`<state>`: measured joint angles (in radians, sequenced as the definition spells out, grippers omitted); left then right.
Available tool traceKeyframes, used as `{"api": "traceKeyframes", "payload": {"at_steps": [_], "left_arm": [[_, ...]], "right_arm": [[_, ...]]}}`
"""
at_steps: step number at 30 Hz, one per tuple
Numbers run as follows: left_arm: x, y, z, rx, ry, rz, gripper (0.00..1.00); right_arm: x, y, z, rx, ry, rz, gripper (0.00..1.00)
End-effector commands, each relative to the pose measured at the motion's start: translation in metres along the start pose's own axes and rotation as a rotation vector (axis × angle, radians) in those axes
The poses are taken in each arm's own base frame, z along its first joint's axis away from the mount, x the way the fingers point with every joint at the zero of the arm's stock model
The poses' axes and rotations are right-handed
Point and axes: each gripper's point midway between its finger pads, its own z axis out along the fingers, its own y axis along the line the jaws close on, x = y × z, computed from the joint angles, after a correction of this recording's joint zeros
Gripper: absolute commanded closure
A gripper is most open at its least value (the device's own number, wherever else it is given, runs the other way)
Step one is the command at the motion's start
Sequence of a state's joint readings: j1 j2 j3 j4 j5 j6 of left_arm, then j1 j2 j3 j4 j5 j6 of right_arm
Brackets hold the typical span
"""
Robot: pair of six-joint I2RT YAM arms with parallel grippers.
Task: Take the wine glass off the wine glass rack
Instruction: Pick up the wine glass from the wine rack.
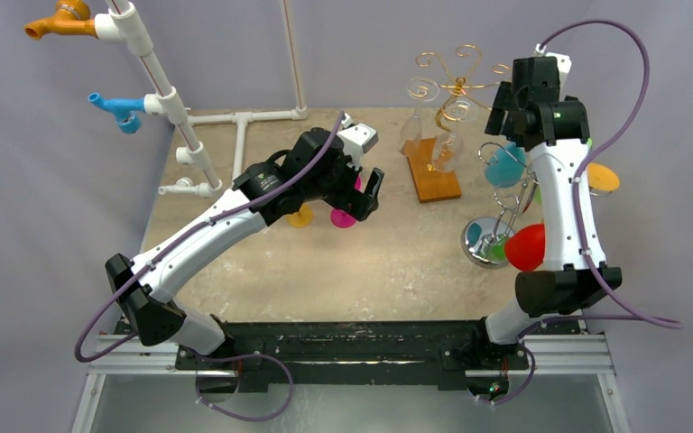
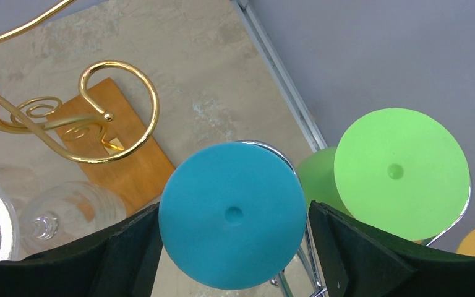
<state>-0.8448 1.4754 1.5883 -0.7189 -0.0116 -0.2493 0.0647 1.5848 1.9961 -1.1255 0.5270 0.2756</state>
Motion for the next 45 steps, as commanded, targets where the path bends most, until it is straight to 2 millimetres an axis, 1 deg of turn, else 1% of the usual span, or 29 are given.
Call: {"api": "traceKeyframes", "payload": {"at_steps": [1, 12, 17, 22, 26, 32, 38, 45], "left_arm": [[-0.006, -0.002, 0.004, 0.011, -0.025, 0.006, 0.00], [-0.006, -0.002, 0.005, 0.011, -0.023, 0.006, 0.00], [-0.005, -0.002, 0.005, 0.011, -0.023, 0.006, 0.00], [-0.005, -0.002, 0.005, 0.011, -0.022, 0.007, 0.00], [-0.005, -0.002, 0.005, 0.011, -0.021, 0.007, 0.00], [-0.004, -0.002, 0.005, 0.011, -0.021, 0.008, 0.00], [-0.004, -0.001, 0.005, 0.010, -0.020, 0.008, 0.00], [-0.004, -0.001, 0.005, 0.009, -0.021, 0.009, 0.00]], "right_arm": [[-0.013, 0.001, -0.004, -0.024, -0.050, 0.023, 0.09], [-0.023, 0.003, -0.012, -0.054, -0.069, 0.035, 0.33], [-0.028, 0.003, -0.018, -0.067, -0.082, 0.039, 0.39], [-0.030, 0.002, -0.021, -0.073, -0.085, 0.038, 0.41], [-0.029, 0.003, -0.021, -0.077, -0.083, 0.035, 0.42], [-0.034, 0.002, -0.019, -0.065, -0.094, 0.043, 0.42], [-0.041, -0.001, -0.015, -0.025, -0.111, 0.055, 0.42], [-0.044, -0.007, -0.008, 0.035, -0.117, 0.059, 0.42]]}}
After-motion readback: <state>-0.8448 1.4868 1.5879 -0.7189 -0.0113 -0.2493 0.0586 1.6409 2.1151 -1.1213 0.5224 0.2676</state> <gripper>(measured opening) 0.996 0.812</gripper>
